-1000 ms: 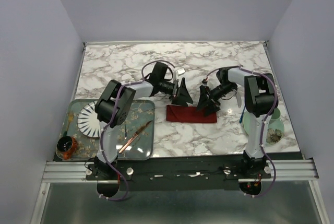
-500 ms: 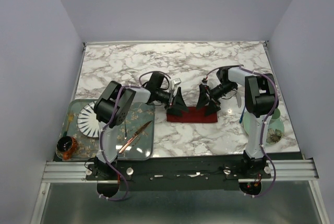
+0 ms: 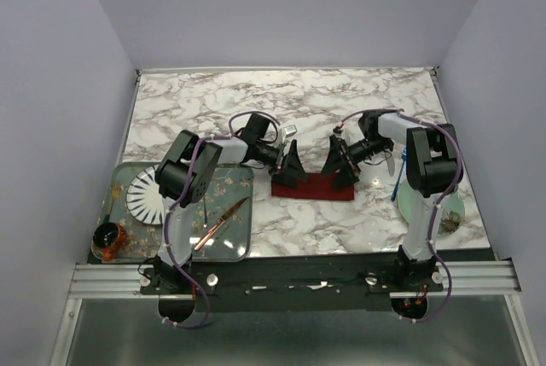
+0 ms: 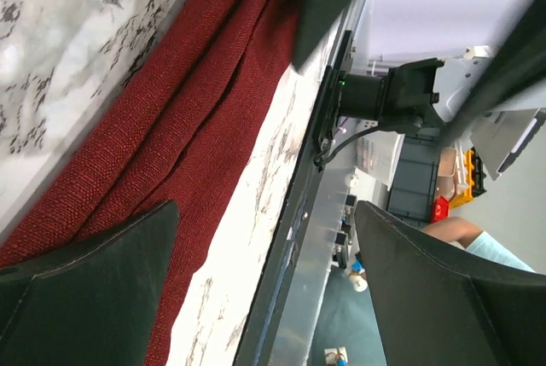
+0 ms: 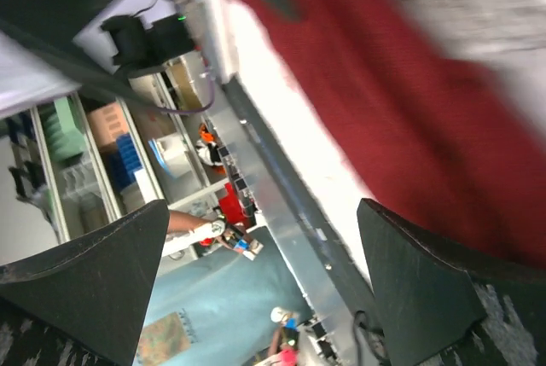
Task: Fold the napkin into a case and place the utensils inside
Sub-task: Smooth out the smaller rectangle-folded napkin at the center of the board, then pick up the top corner of the smaller rectangle folded napkin from the center of the board.
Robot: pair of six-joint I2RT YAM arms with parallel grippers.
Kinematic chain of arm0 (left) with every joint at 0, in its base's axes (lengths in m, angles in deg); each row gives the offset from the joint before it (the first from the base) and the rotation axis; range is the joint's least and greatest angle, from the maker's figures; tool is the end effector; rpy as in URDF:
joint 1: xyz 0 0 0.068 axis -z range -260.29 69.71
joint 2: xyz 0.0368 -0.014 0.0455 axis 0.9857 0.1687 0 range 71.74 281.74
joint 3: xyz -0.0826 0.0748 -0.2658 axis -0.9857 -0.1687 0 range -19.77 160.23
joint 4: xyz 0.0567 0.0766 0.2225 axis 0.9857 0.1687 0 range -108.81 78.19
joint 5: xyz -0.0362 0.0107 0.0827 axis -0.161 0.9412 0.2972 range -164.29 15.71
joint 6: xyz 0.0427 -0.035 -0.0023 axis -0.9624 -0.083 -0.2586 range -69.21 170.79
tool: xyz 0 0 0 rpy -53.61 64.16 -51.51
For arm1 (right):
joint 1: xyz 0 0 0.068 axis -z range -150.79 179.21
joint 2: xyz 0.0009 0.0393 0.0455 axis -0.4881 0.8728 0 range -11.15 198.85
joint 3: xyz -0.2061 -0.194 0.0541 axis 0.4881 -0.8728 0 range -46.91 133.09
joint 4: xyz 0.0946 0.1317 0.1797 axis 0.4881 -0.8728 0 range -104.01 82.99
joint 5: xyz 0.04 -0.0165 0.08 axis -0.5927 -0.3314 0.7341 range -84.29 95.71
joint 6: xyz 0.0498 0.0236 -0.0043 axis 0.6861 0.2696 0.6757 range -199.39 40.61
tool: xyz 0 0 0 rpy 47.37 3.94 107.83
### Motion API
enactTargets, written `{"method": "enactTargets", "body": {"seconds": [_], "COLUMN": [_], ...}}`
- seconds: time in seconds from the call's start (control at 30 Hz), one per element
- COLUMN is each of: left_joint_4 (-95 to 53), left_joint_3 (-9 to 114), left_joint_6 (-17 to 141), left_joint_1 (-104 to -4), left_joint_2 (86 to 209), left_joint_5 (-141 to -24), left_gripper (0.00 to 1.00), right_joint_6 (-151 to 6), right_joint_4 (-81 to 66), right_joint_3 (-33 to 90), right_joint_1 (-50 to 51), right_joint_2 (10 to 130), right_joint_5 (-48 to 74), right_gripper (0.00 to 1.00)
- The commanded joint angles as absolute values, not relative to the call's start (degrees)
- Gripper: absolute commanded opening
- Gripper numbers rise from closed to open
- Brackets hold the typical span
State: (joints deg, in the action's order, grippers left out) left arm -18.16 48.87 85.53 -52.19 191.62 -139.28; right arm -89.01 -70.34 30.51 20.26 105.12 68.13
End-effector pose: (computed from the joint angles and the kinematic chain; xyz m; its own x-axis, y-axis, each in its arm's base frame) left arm 0.3386 -0.2194 0.1483 -0.9650 0.2420 -0.1009 0.1736 0.3011 -0.9377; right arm 0.3274 0.0854 0.1812 -0.9708 -0.2313 0.0632 -0.0503 0.4543 0.8894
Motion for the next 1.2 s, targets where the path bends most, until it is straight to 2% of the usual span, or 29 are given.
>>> {"method": "enactTargets", "body": {"seconds": [0.0,0.2,0.33,0.4,0.57,0.67,0.73,0.8,0.9,1.0,1.17], "left_joint_4": [-10.10,-8.44,-5.45,-4.66,-3.34,-3.16,-4.03,-7.10,-6.95,-0.88,-0.61], "left_joint_3": [47.37,47.64,48.08,48.43,50.35,52.46,53.00,52.30,54.22,58.62,64.58], "left_joint_6": [78.48,76.81,69.63,66.98,56.02,49.41,40.10,31.51,25.67,15.83,12.47], "left_joint_1": [-54.01,-54.01,-53.13,-51.73,-49.09,-48.30,-46.72,-45.93,-44.87,-42.15,-37.93], "left_joint_2": [194.70,194.18,190.06,184.98,173.62,169.57,168.08,167.98,170.43,174.64,180.89], "left_joint_5": [-132.20,-132.91,-133.09,-132.91,-123.09,-113.52,-108.50,-105.06,-108.20,-113.12,-116.55], "left_gripper": [0.99,0.99,0.99,0.99,0.99,0.99,0.99,0.99,0.99,0.99,0.99], "right_joint_6": [-87.82,-87.38,-90.45,-91.51,-93.62,-92.49,-90.65,-88.63,-87.92,-87.39,-85.28], "right_joint_4": [-65.19,-65.19,-66.85,-67.65,-73.01,-73.37,-72.84,-71.44,-69.94,-68.80,-66.69], "right_joint_3": [30.86,30.35,25.95,25.94,33.49,36.14,35.88,34.83,31.93,30.17,28.59], "right_joint_1": [22.88,22.97,22.27,22.09,22.36,23.84,24.90,26.48,28.16,28.86,30.34], "right_joint_2": [112.85,115.33,110.06,105.49,98.46,95.64,94.76,94.58,94.49,95.11,96.07], "right_joint_5": [61.45,61.35,63.36,68.27,71.90,68.84,65.32,58.56,51.69,49.06,46.50], "right_gripper": [0.98,0.94,0.92,0.89,0.82,0.78,0.70,0.58,0.49,0.46,0.43]}}
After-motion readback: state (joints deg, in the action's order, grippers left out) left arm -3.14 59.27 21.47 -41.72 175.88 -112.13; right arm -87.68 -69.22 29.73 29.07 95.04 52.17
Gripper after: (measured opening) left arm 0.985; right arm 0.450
